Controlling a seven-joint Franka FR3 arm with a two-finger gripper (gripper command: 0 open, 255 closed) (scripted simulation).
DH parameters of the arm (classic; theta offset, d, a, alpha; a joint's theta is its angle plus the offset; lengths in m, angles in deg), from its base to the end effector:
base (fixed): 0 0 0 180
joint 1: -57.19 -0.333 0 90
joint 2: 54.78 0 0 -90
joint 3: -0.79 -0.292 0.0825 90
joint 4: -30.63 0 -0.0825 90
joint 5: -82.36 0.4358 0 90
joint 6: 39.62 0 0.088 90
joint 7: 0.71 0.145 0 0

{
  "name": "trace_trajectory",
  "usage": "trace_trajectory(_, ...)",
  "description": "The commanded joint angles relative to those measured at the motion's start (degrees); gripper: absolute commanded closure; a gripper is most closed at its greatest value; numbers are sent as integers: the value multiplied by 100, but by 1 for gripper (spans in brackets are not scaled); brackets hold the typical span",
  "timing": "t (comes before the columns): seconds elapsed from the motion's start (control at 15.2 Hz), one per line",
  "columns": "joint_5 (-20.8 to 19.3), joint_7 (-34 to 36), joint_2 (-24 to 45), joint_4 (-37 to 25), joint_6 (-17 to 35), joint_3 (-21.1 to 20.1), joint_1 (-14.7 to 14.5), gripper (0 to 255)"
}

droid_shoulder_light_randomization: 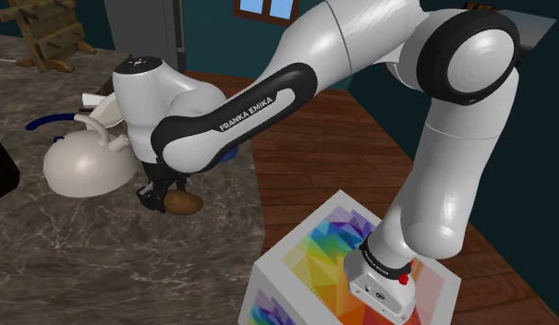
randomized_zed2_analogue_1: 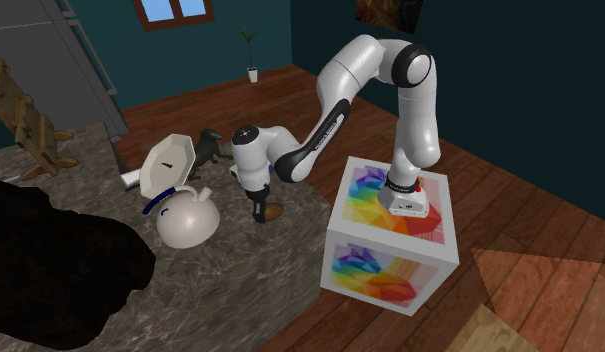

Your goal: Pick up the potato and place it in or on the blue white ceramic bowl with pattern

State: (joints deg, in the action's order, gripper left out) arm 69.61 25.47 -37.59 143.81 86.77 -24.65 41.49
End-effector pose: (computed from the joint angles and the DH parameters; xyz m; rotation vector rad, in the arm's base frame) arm 0.4845 0.4062 0.2350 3.0264 0.5846 -0.0010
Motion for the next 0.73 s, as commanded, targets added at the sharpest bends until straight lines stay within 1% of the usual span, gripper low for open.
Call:
trace_trajectory(0.0,1,0,3,1,-1,-2,-2,255)
trace_trajectory(0.07,1,0,1,5,2,-2,-1,255)
trace_trajectory(0.66,244,-181,-364,-258,-579,-85,61,255)
